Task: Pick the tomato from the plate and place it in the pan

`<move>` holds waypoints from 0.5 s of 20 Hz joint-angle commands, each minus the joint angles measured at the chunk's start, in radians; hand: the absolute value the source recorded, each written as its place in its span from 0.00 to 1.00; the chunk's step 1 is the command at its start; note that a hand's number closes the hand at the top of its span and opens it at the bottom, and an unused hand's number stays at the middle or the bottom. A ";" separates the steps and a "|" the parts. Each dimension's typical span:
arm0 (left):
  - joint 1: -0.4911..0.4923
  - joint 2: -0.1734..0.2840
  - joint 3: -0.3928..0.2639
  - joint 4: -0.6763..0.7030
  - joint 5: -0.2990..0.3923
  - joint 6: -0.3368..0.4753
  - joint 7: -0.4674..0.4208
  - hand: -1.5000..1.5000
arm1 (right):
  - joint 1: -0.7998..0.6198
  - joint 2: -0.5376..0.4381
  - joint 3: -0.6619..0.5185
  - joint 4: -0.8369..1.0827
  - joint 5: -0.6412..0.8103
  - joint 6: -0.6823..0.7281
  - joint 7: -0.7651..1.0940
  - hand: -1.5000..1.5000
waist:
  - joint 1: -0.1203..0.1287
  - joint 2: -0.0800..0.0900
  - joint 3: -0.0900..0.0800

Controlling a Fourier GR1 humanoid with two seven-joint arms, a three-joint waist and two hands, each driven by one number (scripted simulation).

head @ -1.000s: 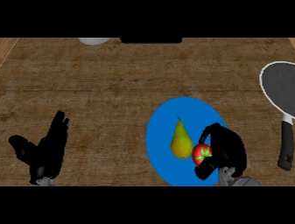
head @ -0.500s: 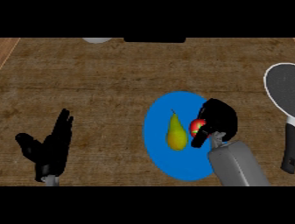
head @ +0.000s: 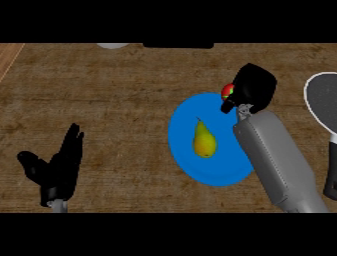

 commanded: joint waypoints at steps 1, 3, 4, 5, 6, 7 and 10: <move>-0.039 -0.007 -0.009 0.028 -0.010 0.015 0.037 0.50 | -0.073 -0.012 0.031 0.025 0.161 -0.127 0.110 1.00 | -0.016 0.002 -0.005; -0.006 0.036 0.032 0.033 0.028 -0.033 0.042 0.50 | -0.141 -0.025 -0.035 0.015 0.131 -0.127 0.111 1.00 | -0.013 0.001 -0.005; 0.015 -0.003 0.008 0.014 0.008 0.001 0.019 0.50 | -0.135 0.003 -0.017 -0.004 0.163 -0.131 0.153 1.00 | -0.017 -0.002 -0.005; 0.034 -0.018 -0.003 0.003 -0.002 0.010 0.001 0.50 | -0.096 -0.041 -0.040 -0.051 0.145 -0.104 0.127 1.00 | -0.026 -0.004 -0.005; -0.008 0.007 0.011 -0.008 0.011 0.007 0.064 0.50 | -0.188 -0.031 -0.070 -0.005 0.150 -0.090 0.153 1.00 | -0.019 -0.002 -0.005; 0.025 0.000 0.019 0.074 0.013 -0.031 -0.034 0.50 | -0.184 -0.045 -0.091 0.029 0.145 -0.093 0.137 1.00 | -0.020 0.000 -0.005; 0.017 -0.002 0.011 0.001 0.018 -0.011 0.038 0.50 | -0.173 -0.103 -0.145 0.025 0.120 -0.102 0.079 1.00 | -0.021 -0.001 -0.005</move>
